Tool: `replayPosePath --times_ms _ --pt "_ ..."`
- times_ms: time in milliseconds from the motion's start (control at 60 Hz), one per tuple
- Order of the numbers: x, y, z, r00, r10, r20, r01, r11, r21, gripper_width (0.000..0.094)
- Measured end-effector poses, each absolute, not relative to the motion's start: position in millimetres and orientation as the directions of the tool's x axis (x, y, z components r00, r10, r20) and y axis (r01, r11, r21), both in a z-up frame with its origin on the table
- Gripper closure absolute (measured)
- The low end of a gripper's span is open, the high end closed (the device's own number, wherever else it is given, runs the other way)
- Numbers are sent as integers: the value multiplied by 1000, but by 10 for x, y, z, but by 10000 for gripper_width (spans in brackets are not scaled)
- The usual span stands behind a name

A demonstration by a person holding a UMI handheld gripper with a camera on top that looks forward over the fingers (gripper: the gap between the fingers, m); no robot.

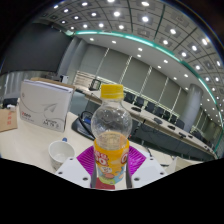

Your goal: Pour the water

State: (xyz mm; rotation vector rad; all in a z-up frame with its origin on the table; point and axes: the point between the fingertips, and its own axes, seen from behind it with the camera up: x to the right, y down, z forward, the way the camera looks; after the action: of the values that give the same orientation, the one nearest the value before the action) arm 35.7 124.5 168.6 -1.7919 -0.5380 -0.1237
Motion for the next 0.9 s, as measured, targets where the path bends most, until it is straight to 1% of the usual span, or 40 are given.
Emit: replayPosePath --times_ms 17,33,67,150,167,300,383,400,517,583,600,683,717,767,900 --pt "383 1246 1638 900 299 317 386 -208 -899 531" --pt "312 1285 1519 912 298 281 352 -221 -910 532" --pt "421 1288 1448 925 306 225 304 -244 -921 533" --pt "565 1310 1186 941 312 134 230 -295 -927 531" --pt "490 1315 1095 943 311 117 215 -302 -929 530" --pt "574 1360 760 942 331 52 166 -328 -930 532" --pt "576 1334 570 949 314 21 134 -344 -929 513" --pt "580 1352 615 950 312 14 119 -323 -939 506" --pt "603 1320 616 955 297 0 96 -308 -946 449" --pt "616 1311 594 957 291 0 98 -323 -941 395" --pt "627 1304 576 958 286 1 101 -335 -937 362" --pt "680 1219 540 962 273 -1 108 -385 -917 135" --pt "703 1170 565 963 269 0 110 -397 -911 85" --pt "714 1070 654 964 267 4 114 -401 -909 66" --pt "735 610 1079 969 241 57 152 -397 -905 77"
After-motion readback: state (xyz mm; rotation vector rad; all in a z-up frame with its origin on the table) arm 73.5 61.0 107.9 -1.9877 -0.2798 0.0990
